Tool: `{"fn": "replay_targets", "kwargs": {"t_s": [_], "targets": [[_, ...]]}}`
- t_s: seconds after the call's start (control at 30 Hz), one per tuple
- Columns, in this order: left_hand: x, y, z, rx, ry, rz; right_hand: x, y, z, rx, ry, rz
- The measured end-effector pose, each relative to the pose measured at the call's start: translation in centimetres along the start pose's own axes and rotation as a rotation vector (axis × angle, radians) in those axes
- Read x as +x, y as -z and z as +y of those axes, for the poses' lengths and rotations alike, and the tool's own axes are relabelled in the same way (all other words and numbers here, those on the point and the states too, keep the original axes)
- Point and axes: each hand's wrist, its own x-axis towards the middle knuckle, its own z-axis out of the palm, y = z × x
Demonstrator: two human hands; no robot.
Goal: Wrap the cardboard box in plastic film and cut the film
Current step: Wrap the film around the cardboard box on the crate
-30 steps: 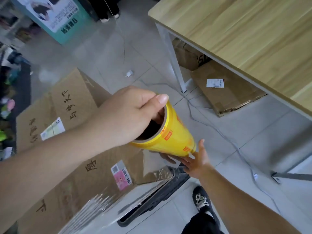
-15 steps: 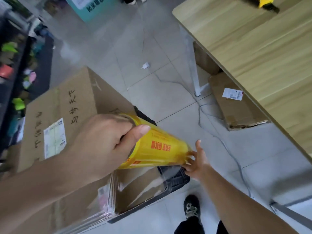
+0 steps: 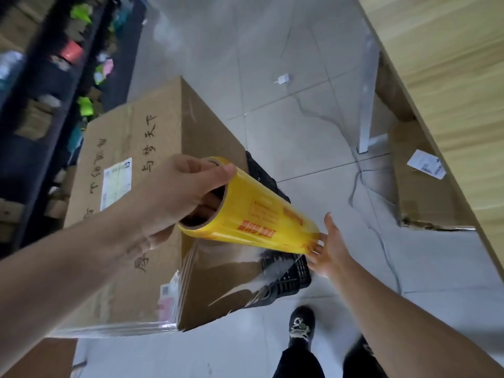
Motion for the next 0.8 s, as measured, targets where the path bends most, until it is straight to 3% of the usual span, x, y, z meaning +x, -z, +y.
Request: {"fn": "replay_targets", "kwargs": {"t_s": [0.27, 0.5, 0.8], "targets": [[0.4, 1.2, 1.9, 0.178, -0.108, -0.202, -0.4, -0.4, -3.7, -0.021, 0.017, -0.027], [2.4, 0.1, 3.2, -0.073, 0.035, -0.061, -1.2, -1.1, -4.7, 0.008, 0.005, -0.066], [4.8, 1.8, 3.6, 0.026, 0.073, 0.062, -1.3, -3.1, -8.0, -0.099, -0.004, -0.043]]}}
